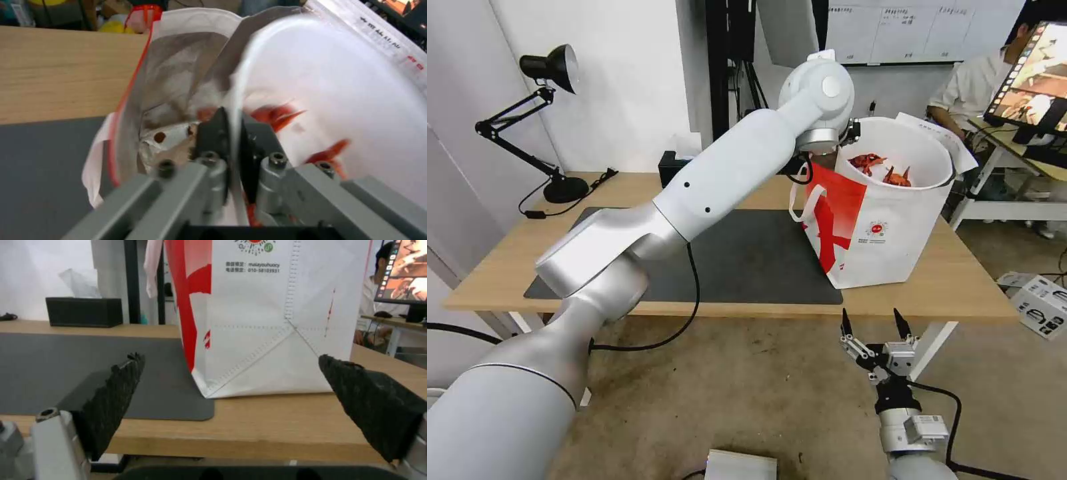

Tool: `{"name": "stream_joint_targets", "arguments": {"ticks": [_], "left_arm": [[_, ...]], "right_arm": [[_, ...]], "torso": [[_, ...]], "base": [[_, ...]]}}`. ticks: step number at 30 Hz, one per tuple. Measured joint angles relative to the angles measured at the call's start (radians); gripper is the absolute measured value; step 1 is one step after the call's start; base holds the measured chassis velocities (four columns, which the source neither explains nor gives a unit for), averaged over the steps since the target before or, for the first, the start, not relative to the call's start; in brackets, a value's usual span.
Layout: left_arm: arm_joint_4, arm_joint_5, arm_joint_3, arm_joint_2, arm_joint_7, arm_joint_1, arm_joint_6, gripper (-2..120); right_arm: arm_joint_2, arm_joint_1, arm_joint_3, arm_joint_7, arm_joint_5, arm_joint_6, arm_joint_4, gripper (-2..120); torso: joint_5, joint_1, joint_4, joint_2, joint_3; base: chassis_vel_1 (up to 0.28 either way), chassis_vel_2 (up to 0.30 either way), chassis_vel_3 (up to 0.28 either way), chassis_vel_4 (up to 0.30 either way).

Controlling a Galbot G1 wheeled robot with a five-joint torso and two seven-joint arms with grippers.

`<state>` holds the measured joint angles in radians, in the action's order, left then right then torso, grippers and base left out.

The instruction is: Pick up the trash from the table and place it into the takeout bag.

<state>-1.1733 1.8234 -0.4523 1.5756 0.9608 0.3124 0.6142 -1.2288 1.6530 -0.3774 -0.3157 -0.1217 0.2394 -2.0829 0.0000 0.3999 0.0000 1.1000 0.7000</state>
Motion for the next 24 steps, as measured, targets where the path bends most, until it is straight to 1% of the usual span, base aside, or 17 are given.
{"name": "stream_joint_targets", "arguments": {"ticks": [1, 2, 5, 6, 9, 10, 13, 14, 15, 17, 18, 22, 23, 24], "left_arm": [[-0.001, -0.004, 0.000, 0.000, -0.008, 0.000, -0.001, 16], [-0.001, -0.004, 0.000, 0.000, -0.008, 0.000, -0.001, 16], [-0.005, -0.024, -0.002, 0.000, -0.032, 0.003, -0.007, 31], [-0.005, -0.024, -0.002, 0.000, -0.032, 0.003, -0.007, 31], [-0.013, -0.052, -0.003, -0.005, -0.049, 0.003, -0.011, 46], [-0.013, -0.052, -0.003, -0.005, -0.049, 0.003, -0.011, 46], [-0.025, -0.104, 0.007, -0.021, -0.071, 0.008, -0.018, 59], [-0.025, -0.104, 0.007, -0.021, -0.071, 0.008, -0.018, 59], [-0.031, -0.119, 0.015, -0.030, -0.078, 0.011, -0.020, 65], [-0.054, -0.150, 0.045, -0.065, -0.091, 0.021, -0.023, 74], [-0.054, -0.150, 0.045, -0.065, -0.091, 0.021, -0.023, 74], [-0.120, -0.196, 0.074, -0.177, -0.123, 0.035, -0.029, 94], [-0.120, -0.196, 0.074, -0.177, -0.123, 0.035, -0.029, 94], [-0.139, -0.206, 0.077, -0.208, -0.134, 0.035, -0.032, 97]], "right_arm": [[0.000, 0.000, 0.000, 0.000, 0.000, 0.000, 0.000, 97], [0.000, 0.000, 0.000, 0.000, 0.000, 0.000, 0.000, 97], [-0.001, 0.000, 0.000, 0.000, 0.000, 0.000, 0.000, 97], [-0.001, 0.000, 0.000, 0.000, 0.000, 0.000, 0.000, 97], [-0.002, 0.001, 0.000, 0.000, 0.000, 0.000, 0.000, 97], [-0.002, 0.001, 0.000, 0.000, 0.000, 0.000, 0.000, 97], [-0.002, 0.002, 0.000, 0.000, 0.001, 0.000, 0.000, 97], [-0.002, 0.002, 0.000, 0.000, 0.001, 0.000, 0.000, 97], [-0.002, 0.002, 0.000, 0.000, 0.001, 0.000, 0.001, 97], [-0.003, 0.001, 0.003, 0.000, 0.001, 0.000, 0.003, 97], [-0.003, 0.001, 0.003, 0.000, 0.001, 0.000, 0.003, 97], [-0.006, -0.001, 0.006, 0.001, 0.003, 0.000, 0.008, 97], [-0.006, -0.001, 0.006, 0.001, 0.003, 0.000, 0.008, 97], [-0.006, -0.002, 0.006, 0.001, 0.003, 0.000, 0.008, 97]], "torso": [[0.0000, 0.000, 0.0000, 0.000, 0.000], [0.0000, 0.000, 0.0000, 0.000, 0.000], [0.0000, 0.000, 0.0000, 0.000, 0.000], [0.0000, 0.000, 0.0000, 0.000, 0.000], [0.0000, 0.000, -0.0001, 0.000, 0.000], [0.0000, 0.000, -0.0001, 0.000, 0.000], [0.0000, 0.000, -0.0001, 0.000, 0.000], [0.0000, 0.000, -0.0001, 0.000, 0.000], [0.0000, 0.000, -0.0001, 0.000, 0.000], [0.0000, 0.000, -0.0002, 0.000, 0.000], [0.0000, 0.000, -0.0002, 0.000, 0.000], [-0.0003, 0.000, 0.0000, 0.000, 0.000], [-0.0003, 0.000, 0.0000, 0.000, 0.000], [-0.0004, 0.000, 0.0003, 0.000, 0.000]], "base": [[0.000, 0.000, 0.000, 0.000], [0.000, 0.000, 0.000, 0.000], [0.000, 0.000, 0.000, 0.000], [0.000, 0.000, 0.000, 0.000], [0.000, 0.000, 0.000, 0.000], [0.000, 0.000, 0.000, 0.000], [0.000, 0.000, 0.000, 0.000], [0.000, 0.000, 0.000, 0.000], [0.000, 0.000, 0.000, 0.000], [0.000, 0.000, 0.000, 0.000], [0.000, 0.000, 0.000, 0.000], [0.000, 0.000, 0.000, 0.000], [0.000, 0.000, 0.000, 0.000], [0.000, 0.000, 0.000, 0.000]]}}
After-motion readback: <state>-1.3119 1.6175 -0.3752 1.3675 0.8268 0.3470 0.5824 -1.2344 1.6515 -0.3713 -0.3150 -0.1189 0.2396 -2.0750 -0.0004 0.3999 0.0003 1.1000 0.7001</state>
